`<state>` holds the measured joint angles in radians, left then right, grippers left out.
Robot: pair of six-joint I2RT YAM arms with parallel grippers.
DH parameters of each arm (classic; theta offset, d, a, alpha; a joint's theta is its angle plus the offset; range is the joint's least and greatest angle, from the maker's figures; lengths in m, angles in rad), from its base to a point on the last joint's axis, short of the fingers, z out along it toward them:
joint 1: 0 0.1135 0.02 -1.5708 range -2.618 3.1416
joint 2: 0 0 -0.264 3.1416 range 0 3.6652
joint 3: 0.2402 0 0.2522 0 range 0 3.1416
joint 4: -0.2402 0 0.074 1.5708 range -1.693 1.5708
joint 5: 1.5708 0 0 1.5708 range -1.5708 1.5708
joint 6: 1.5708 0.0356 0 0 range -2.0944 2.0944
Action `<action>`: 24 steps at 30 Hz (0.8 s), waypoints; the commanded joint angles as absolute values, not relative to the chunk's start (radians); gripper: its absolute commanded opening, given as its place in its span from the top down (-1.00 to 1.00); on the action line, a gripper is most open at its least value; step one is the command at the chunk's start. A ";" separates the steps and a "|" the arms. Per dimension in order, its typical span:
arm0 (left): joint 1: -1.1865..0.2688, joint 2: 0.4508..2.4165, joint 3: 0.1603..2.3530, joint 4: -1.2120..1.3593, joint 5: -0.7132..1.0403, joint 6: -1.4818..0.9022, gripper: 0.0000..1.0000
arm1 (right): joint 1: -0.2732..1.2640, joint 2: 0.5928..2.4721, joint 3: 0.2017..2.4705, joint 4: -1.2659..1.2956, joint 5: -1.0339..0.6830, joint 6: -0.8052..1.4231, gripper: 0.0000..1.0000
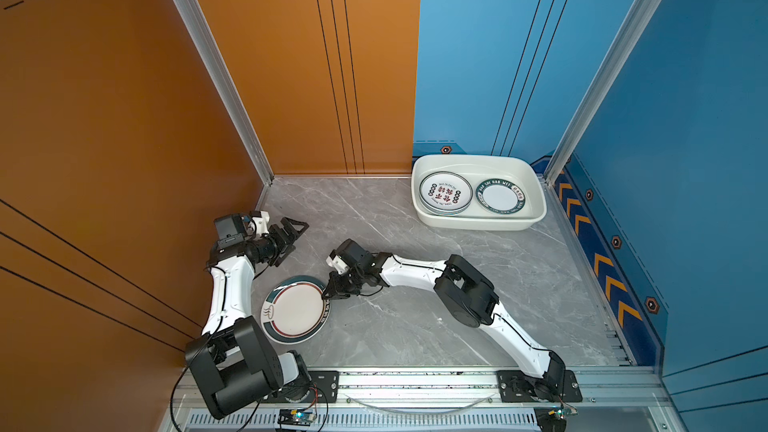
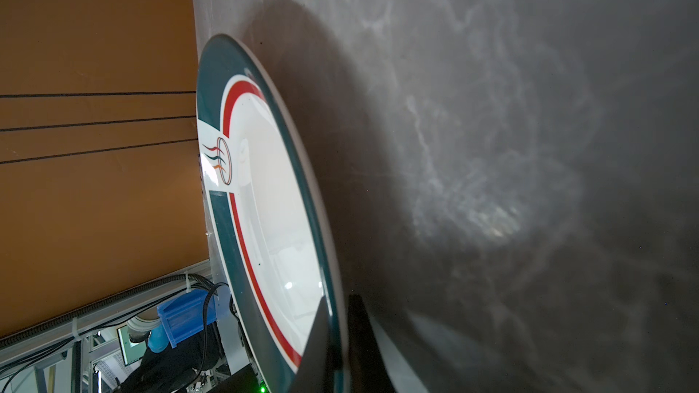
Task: Place the plates into the plastic bin on the countertop
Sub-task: 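Drag the plate toward the bin with right while left moves toward it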
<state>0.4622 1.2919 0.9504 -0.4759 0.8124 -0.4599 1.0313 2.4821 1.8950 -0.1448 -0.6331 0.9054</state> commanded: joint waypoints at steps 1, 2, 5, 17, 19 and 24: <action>0.453 1.288 0.933 -0.489 0.802 -0.436 -0.96 | 1.024 2.455 1.869 -0.214 -0.601 0.874 1.00; 0.451 1.292 0.934 -0.489 0.799 -0.435 -0.96 | 1.015 2.440 1.855 -0.213 -0.598 0.869 1.00; 0.439 1.306 0.936 -0.487 0.794 -0.433 -0.96 | 0.978 2.382 1.805 -0.213 -0.595 0.857 1.00; 0.381 1.327 0.937 -0.480 0.773 -0.423 -0.96 | 0.761 2.101 1.571 -0.189 -0.646 0.816 1.00; 0.378 1.330 0.931 -0.479 0.773 -0.419 -0.96 | 0.725 2.065 1.545 -0.195 -0.655 0.808 1.00; 0.372 1.325 0.917 -0.471 0.784 -0.416 -0.96 | 0.634 1.963 1.488 -0.218 -0.659 0.780 1.00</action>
